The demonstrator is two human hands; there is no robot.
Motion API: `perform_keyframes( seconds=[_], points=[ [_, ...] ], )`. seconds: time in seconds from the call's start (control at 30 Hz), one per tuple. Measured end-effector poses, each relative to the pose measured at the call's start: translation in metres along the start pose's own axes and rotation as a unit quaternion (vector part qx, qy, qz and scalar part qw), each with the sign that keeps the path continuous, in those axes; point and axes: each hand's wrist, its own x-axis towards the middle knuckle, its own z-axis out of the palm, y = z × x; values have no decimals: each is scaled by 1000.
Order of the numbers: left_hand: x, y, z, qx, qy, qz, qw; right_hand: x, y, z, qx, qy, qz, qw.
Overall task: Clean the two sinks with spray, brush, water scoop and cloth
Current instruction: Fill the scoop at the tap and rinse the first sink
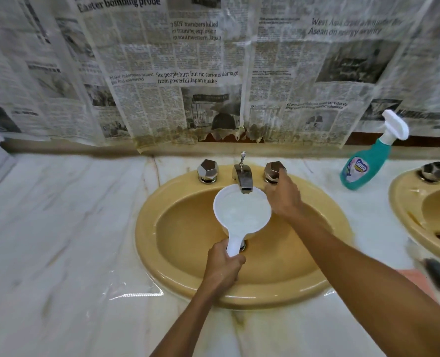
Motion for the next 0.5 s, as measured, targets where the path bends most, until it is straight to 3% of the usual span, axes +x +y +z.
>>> perform_keyframes(
  seconds=[0.1,0.17,0.23,0.5],
  points=[
    [-2,-1,-1,16,-18,16,1000,-72,17,12,213,-54,92,971],
    [-4,-1,-1,36,-35,23,998,-103,20,16,345,-169,209,899],
    [-7,-1,1,56,-64,35,996,-117,25,14,384,-241,248,856],
    [-22,26,44,62,-160,119,978,-109,46,-39,411,-144,247,866]
  ],
)
